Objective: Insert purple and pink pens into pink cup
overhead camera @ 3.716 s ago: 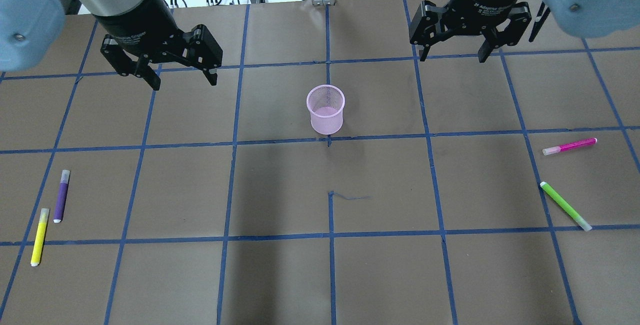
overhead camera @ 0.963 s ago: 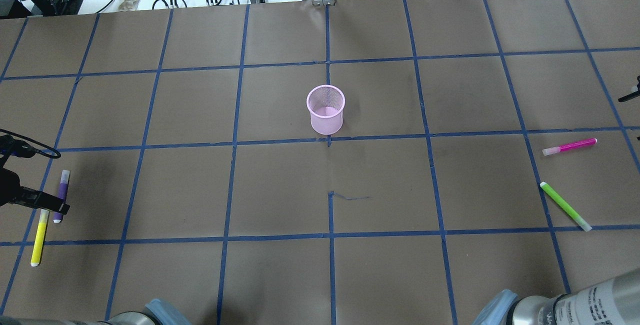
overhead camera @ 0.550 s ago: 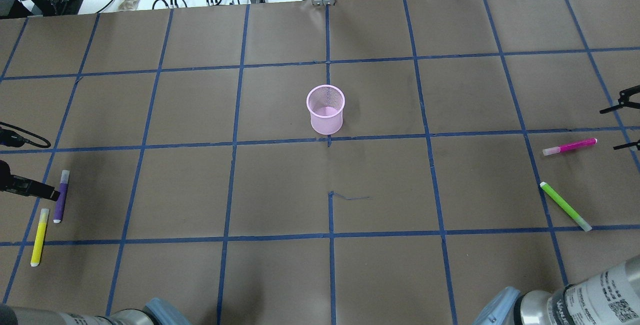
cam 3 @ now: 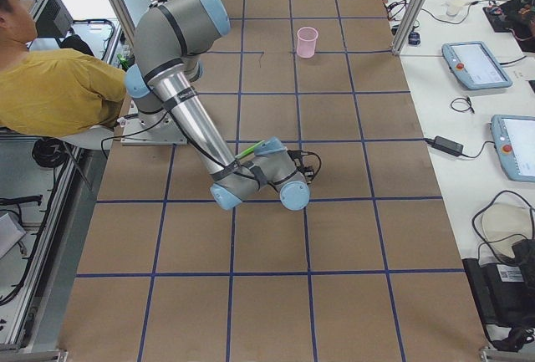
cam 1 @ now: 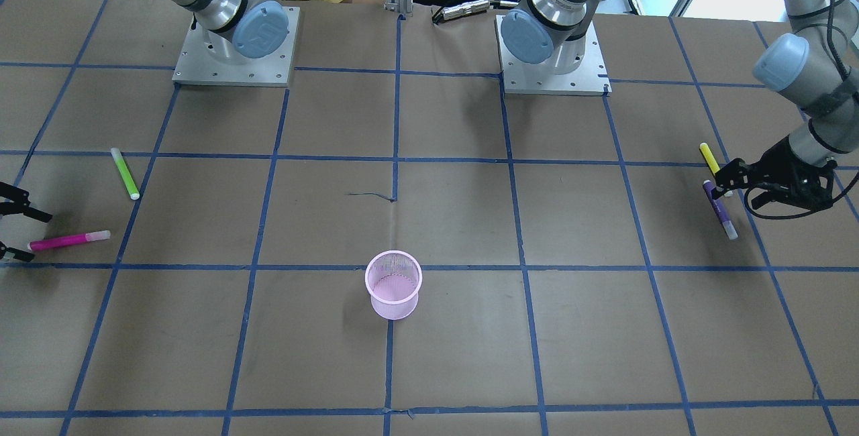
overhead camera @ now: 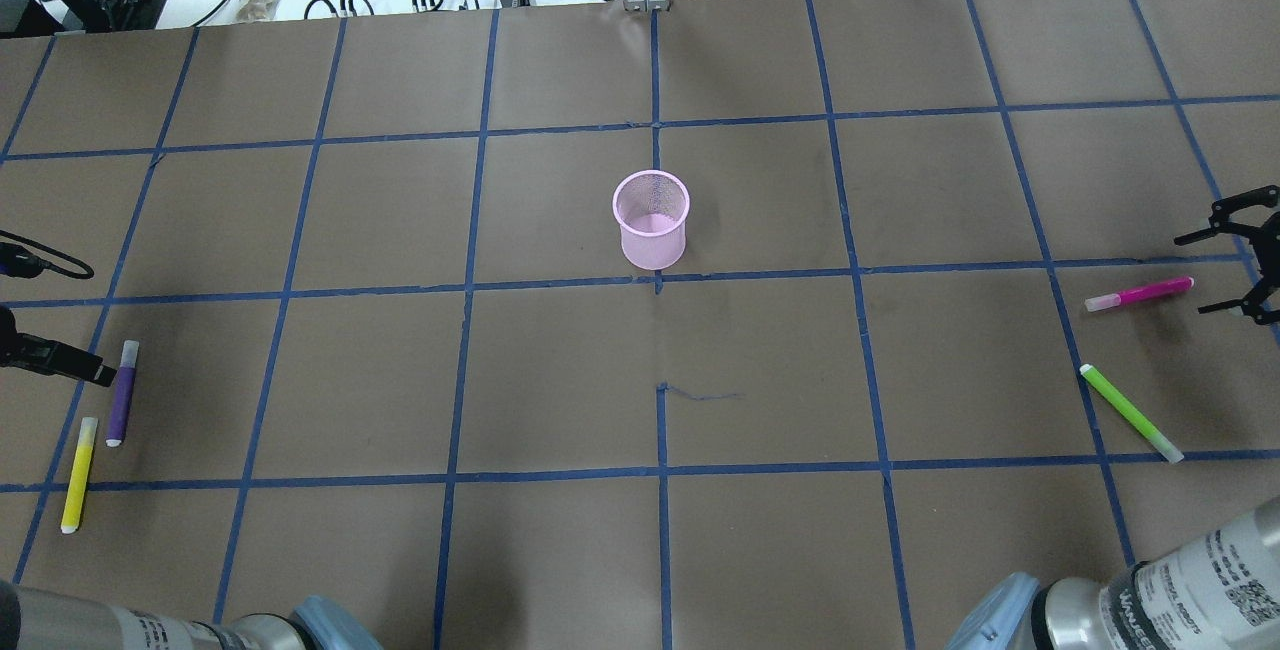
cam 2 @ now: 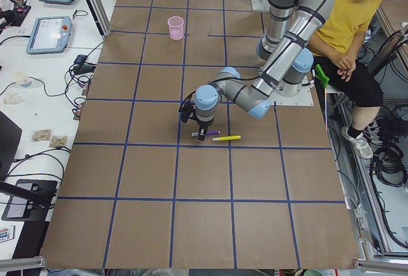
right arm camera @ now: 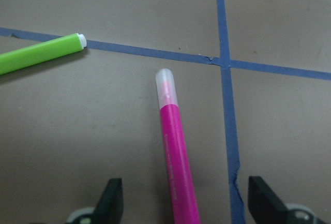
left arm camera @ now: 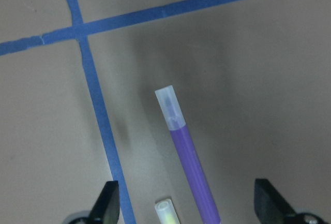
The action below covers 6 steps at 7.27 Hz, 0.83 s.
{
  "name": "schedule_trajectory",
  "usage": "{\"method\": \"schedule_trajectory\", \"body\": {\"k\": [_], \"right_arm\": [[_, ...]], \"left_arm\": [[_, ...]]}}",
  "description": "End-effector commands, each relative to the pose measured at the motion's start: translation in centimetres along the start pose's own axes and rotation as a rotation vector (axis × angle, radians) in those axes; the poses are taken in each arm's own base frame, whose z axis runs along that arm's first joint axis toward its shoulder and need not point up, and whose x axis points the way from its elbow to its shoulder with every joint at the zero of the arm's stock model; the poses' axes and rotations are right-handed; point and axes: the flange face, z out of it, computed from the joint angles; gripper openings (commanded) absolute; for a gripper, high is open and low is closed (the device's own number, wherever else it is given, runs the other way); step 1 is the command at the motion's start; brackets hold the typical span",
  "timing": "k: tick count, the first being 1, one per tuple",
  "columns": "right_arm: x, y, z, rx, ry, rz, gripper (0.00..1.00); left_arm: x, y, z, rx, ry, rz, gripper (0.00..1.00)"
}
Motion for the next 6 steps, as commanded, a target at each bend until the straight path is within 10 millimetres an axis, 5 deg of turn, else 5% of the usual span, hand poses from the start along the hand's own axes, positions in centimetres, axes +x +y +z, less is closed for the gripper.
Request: {"method": "schedule_trajectory", "body": {"k": [1, 2, 3, 4, 5, 6], "right_arm": [[-0.2, 0.5, 0.8, 0.015, -0.005, 0.001, 0.72], [-0.3, 0.5, 1.0, 0.018, -0.007, -0.001, 0.62], [-0.3, 0.5, 0.9, 0.016, -0.006, -0.009, 0.30], [-0.3, 0.5, 0.9, 0.017, -0.006, -0.035, 0.11], [-0.3, 0.6, 1.0, 0.020, -0.007, -0.038, 0.00], [-0.3, 0.4, 0.7, 0.015, -0.003, -0.040, 0.00]], "left_arm": [[2.1, 1.3, 1.8, -0.022, 0.033, -0.040, 0.87], [2.0, 1.8, 2.0, -0.027, 0.040, -0.046, 0.87], [1.9, 2.1, 2.4, -0.033, 0.052, -0.055, 0.87], [1.5, 2.4, 2.9, -0.037, 0.061, -0.061, 0.87], [1.3, 2.4, 3.0, -0.040, 0.060, -0.063, 0.87], [1.3, 2.5, 3.1, -0.047, 0.061, -0.066, 0.87]]}}
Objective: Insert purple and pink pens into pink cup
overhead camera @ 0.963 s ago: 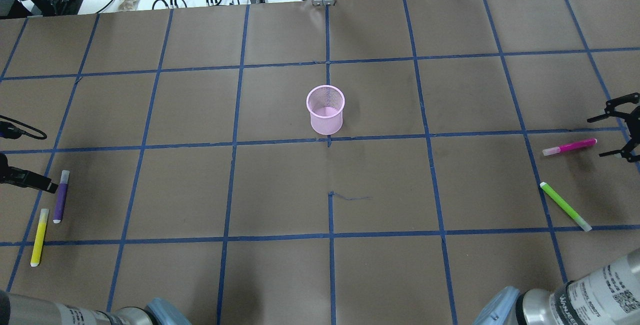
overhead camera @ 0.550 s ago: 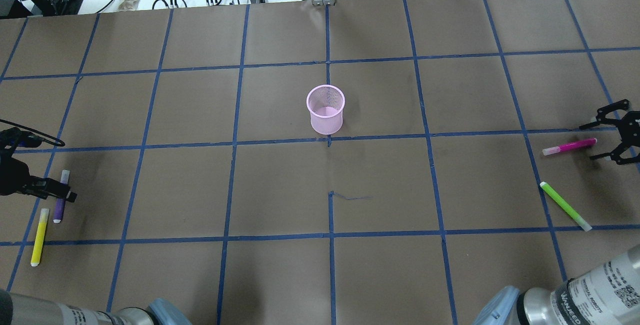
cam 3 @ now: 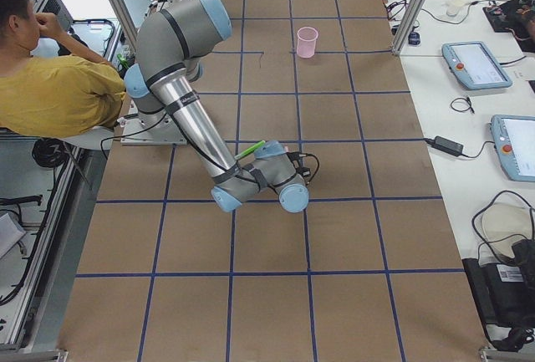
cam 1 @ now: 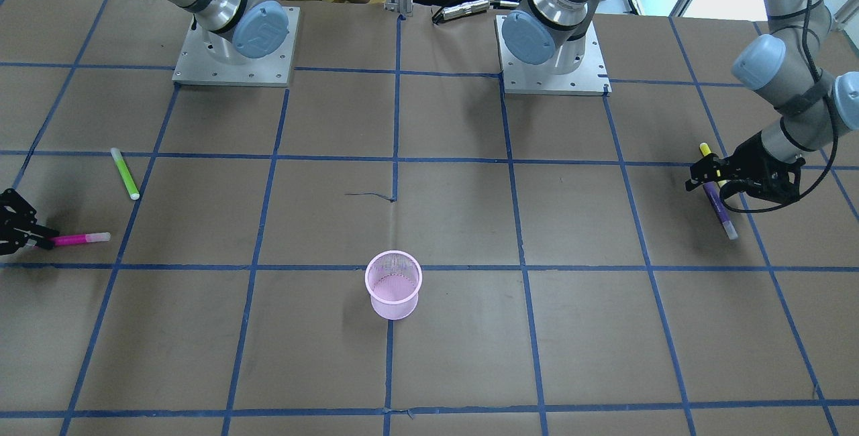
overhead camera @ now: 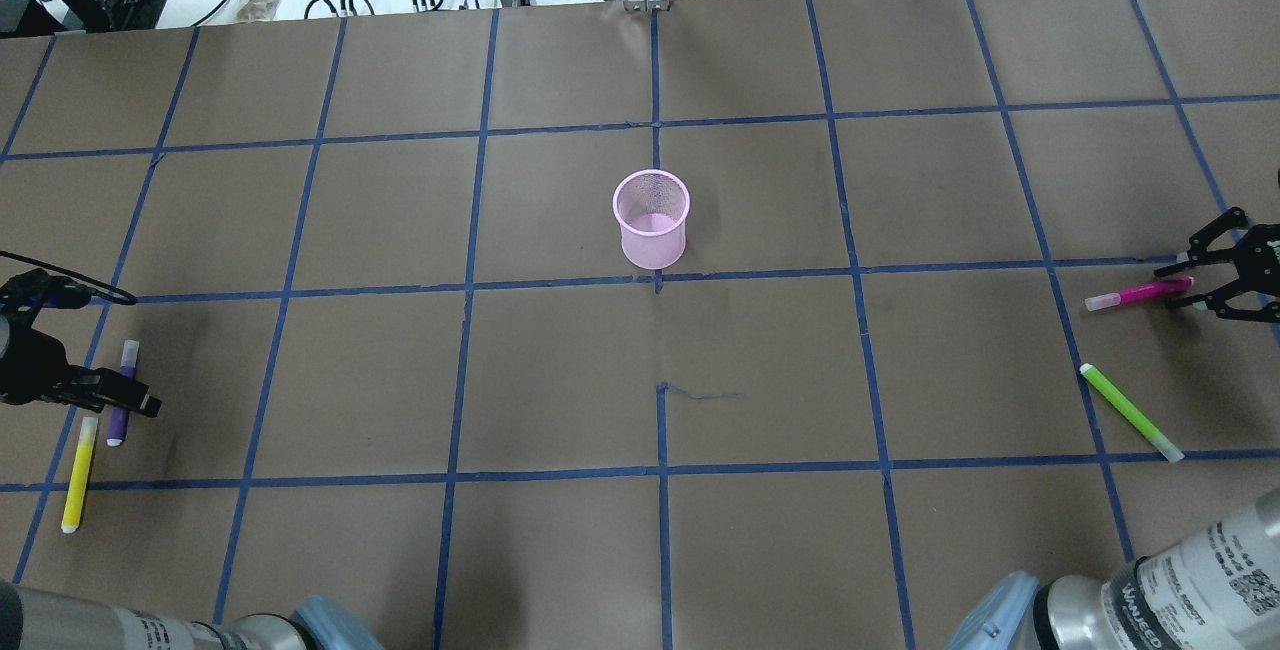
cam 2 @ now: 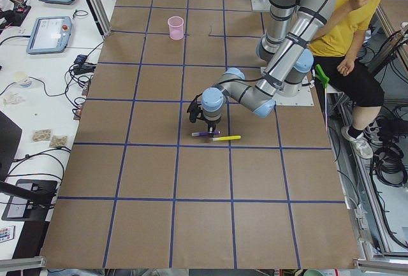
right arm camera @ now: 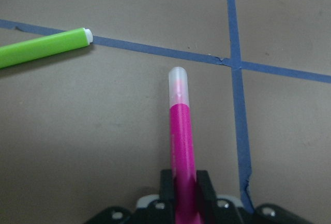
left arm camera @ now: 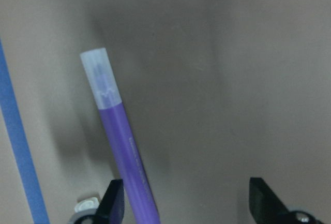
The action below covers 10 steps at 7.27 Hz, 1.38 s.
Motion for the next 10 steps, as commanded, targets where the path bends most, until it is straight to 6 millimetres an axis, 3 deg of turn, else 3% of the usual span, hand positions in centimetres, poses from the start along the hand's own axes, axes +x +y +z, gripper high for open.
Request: {"method": "schedule_trajectory", "body": {"k": [1, 2, 3, 4, 5, 6, 8, 9, 10], "right_arm": [[0.5, -0.7, -1.0, -0.018, 0.008, -0.004, 0.00], [1.2, -2.9, -3.0, -0.055, 0.019, 0.004, 0.00], [2.3, -6.7, -5.4, -0.105, 0.035, 0.062, 0.00], [4.7, -12.9, -7.1, -0.177, 0.032, 0.046, 0.00], [7.1, -21.0, -8.3, -0.266, 0.030, 0.049, 0.00], [9.1, -29.6, -7.3, -0.345, 0.018, 0.092, 0.00], [12.6, -44.0, 0.0, -0.479, -0.030, 0.121, 0.00], [13.9, -49.6, 4.0, -0.583, 0.016, 0.134, 0.00], [14.0, -54.9, 8.4, -0.665, 0.040, 0.116, 0.00]], "left_arm": [[-0.4, 0.1, 0.2, -0.012, -0.001, -0.003, 0.83], [-0.4, 0.1, 0.5, -0.017, 0.005, -0.009, 0.78], [-0.5, 0.1, 1.1, -0.024, 0.017, -0.025, 0.71], [-0.6, 0.0, 1.1, -0.024, 0.017, -0.028, 0.58], [-0.6, -0.1, 1.3, -0.026, 0.019, -0.028, 0.56], [-0.7, -0.1, 1.3, -0.026, 0.019, -0.028, 0.56], [-1.1, -0.7, 0.7, -0.017, 0.007, -0.028, 0.56], [-1.2, -0.7, 0.6, -0.016, 0.004, -0.032, 0.56], [-1.3, -0.7, 0.5, -0.014, 0.003, -0.031, 0.46]]}}
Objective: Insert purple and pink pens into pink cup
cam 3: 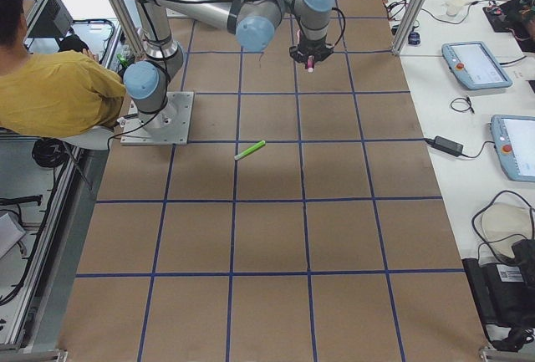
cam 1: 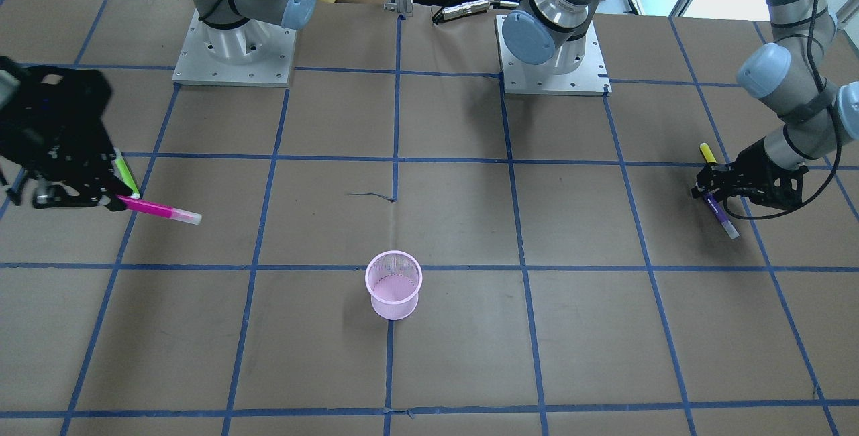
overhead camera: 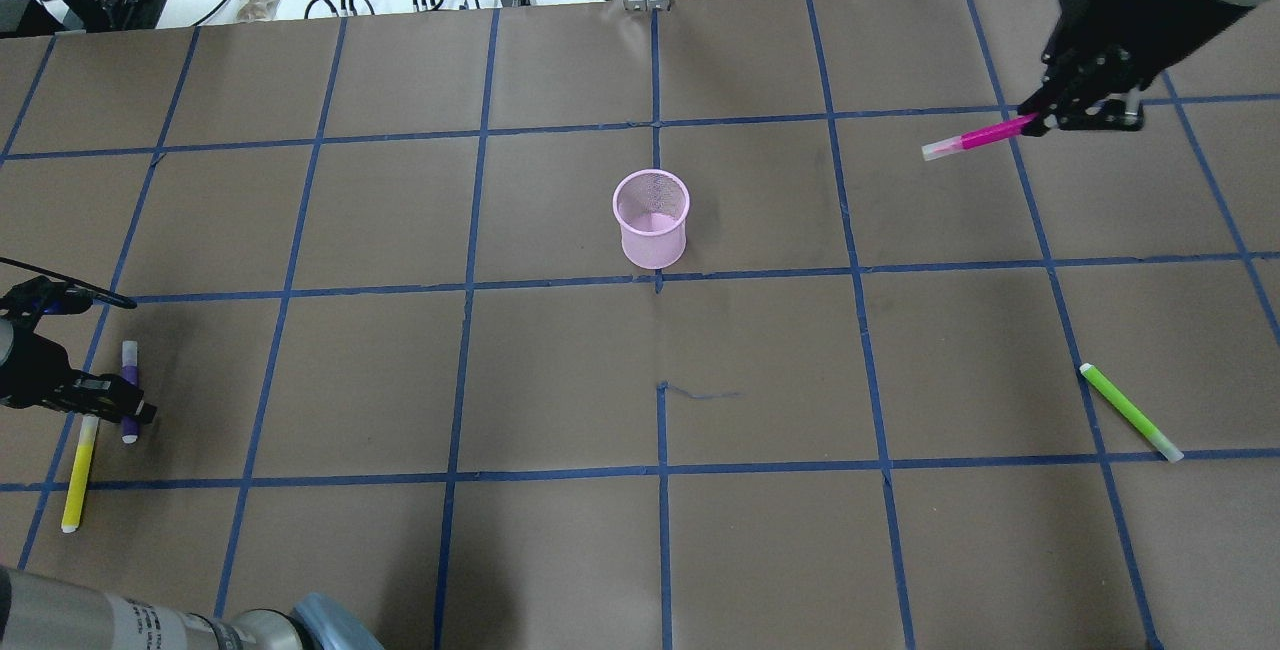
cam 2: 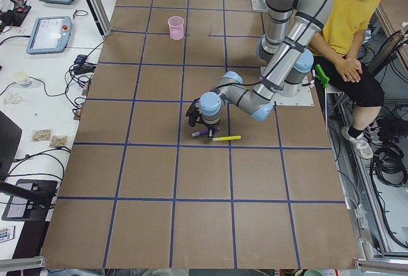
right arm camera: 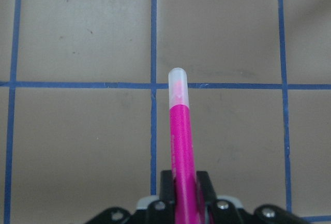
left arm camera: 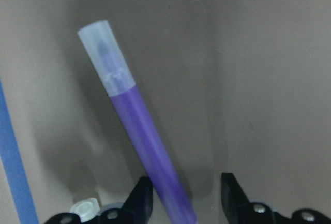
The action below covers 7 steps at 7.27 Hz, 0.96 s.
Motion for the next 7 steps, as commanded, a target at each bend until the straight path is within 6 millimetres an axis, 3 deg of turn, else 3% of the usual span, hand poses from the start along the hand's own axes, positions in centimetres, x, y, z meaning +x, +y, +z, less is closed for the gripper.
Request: {"method": "schedule_trajectory", "body": {"k": [1, 2, 4, 5, 7], "right_arm": [[-1.4, -14.5, 2.1, -0.142, 0.073, 0.007, 0.00], [-1.3, -18.7, 4.4, -0.187, 0.114, 0.024, 0.00], [-2.0, -25.6, 7.7, -0.331, 0.142, -0.004, 0.00], [-2.3, -27.8, 9.4, -0.354, 0.144, 0.003, 0.00], [-2.9, -29.6, 12.4, -0.377, 0.114, -0.011, 0.00]], "left_arm": [[-0.2, -0.1, -0.1, 0.001, -0.003, 0.003, 0.27], [-0.2, -0.1, -0.1, 0.002, -0.003, 0.004, 0.15], [-0.3, -0.1, -0.2, 0.003, -0.004, 0.004, 0.14], [-0.3, -0.1, -0.1, 0.003, -0.004, 0.006, 0.13], [0.2, -0.4, -1.8, 0.016, -0.035, 0.013, 0.00]]}}
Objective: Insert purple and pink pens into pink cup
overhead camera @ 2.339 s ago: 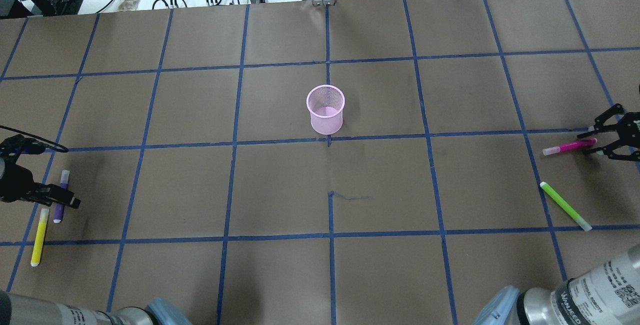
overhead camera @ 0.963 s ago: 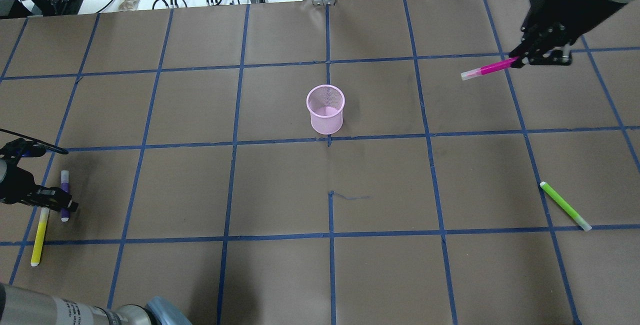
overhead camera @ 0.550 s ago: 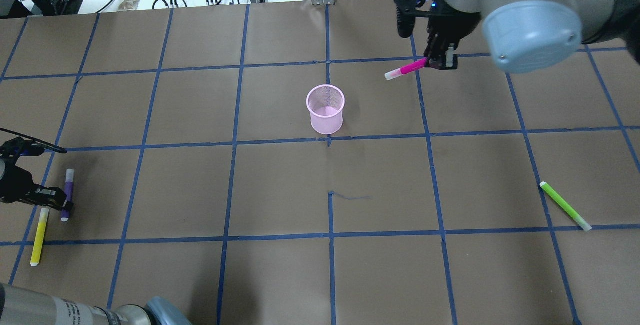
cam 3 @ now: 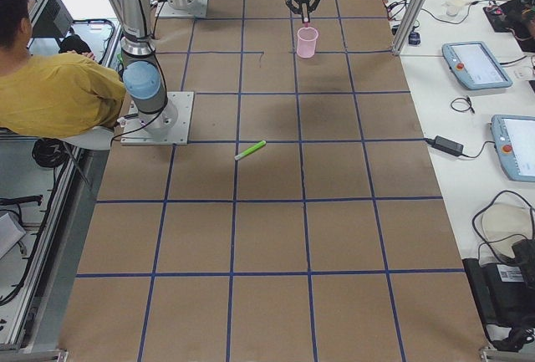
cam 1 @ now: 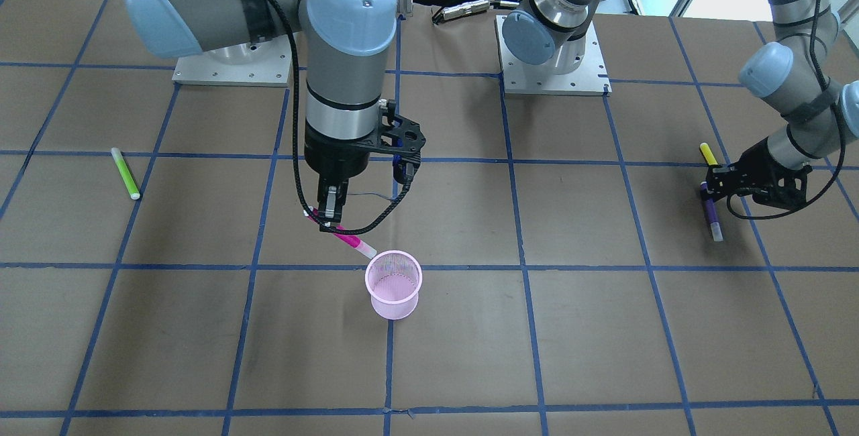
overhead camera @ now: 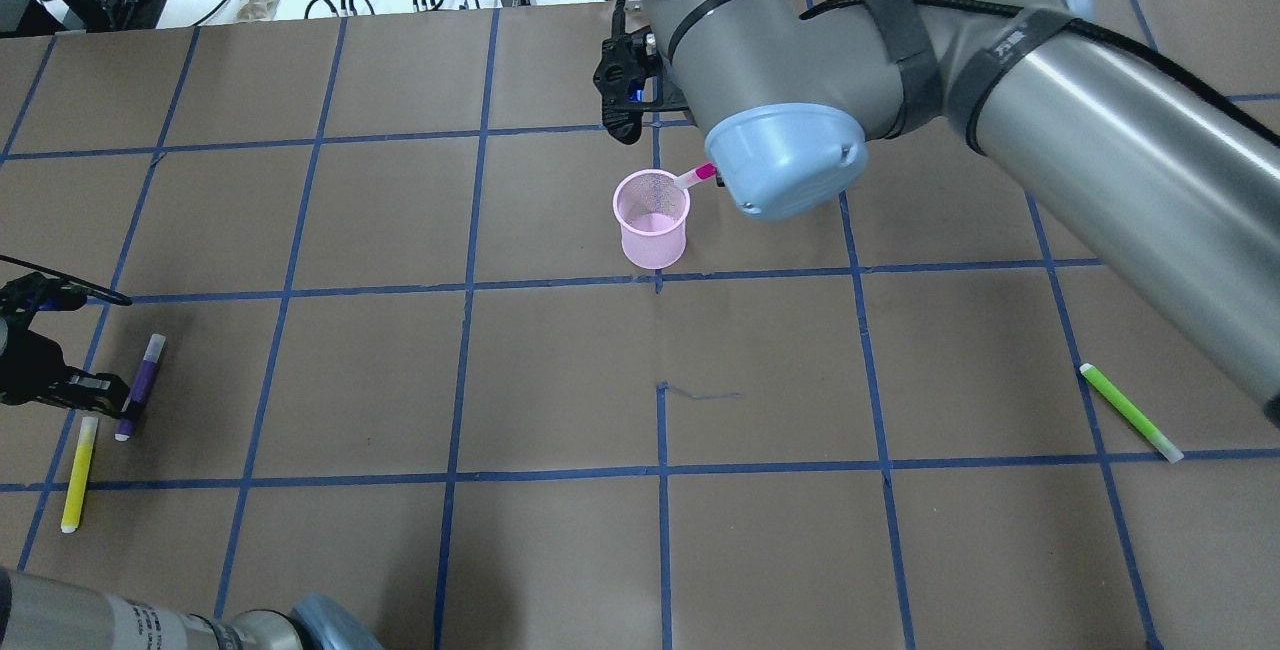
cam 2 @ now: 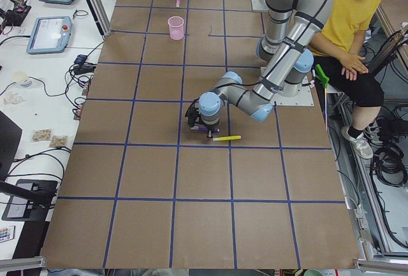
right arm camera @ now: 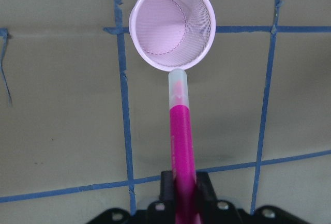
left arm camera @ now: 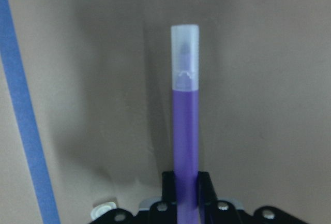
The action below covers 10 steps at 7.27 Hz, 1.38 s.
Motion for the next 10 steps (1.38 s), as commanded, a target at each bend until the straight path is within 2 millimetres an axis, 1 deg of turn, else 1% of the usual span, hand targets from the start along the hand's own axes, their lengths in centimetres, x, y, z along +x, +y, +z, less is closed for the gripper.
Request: {"method": "schedule_trajectory", "body": {"k": [1, 2, 3, 4, 5, 6, 7, 8, 9, 10], "right_arm": [[-0.7, -3.3, 2.6, -0.049, -0.010, -0.025, 0.00], [-0.6, -4.7, 3.7, -0.067, 0.002, -0.036, 0.00], [-0.7, -5.5, 4.9, -0.073, -0.009, -0.046, 0.00], [-0.8, -5.9, 5.5, -0.073, -0.015, -0.049, 0.00], [-0.9, -6.5, 5.7, -0.073, -0.014, -0.057, 0.00], [-1.2, -7.7, 6.8, -0.073, -0.015, -0.070, 0.03], [-1.3, -8.0, 7.2, -0.073, -0.019, -0.074, 0.47], [-1.0, -8.0, 7.0, -0.065, -0.013, -0.073, 0.99], [-0.4, -7.4, 6.2, -0.059, -0.005, -0.063, 1.00], [1.6, -5.3, 4.4, -0.042, 0.019, -0.019, 1.00]], "left_arm": [[0.2, -0.7, -2.0, 0.017, -0.037, 0.013, 0.00], [0.2, -0.8, -2.9, 0.011, -0.057, 0.018, 0.00], [1.4, -0.9, -3.9, -0.002, -0.033, 0.028, 0.00], [3.0, -1.3, -6.0, 0.003, -0.040, 0.036, 0.00], [4.6, -1.6, -8.3, -0.045, 0.034, 0.042, 0.00], [5.7, -2.3, -11.5, -0.078, 0.070, 0.049, 0.00], [7.2, -3.1, -13.0, -0.097, 0.114, 0.068, 0.00], [8.3, -3.1, -13.3, -0.115, 0.142, 0.079, 0.00], [9.3, -3.1, -12.7, -0.121, 0.218, 0.074, 0.00], [10.2, -2.9, -12.2, -0.135, 0.296, 0.064, 0.00]]}}
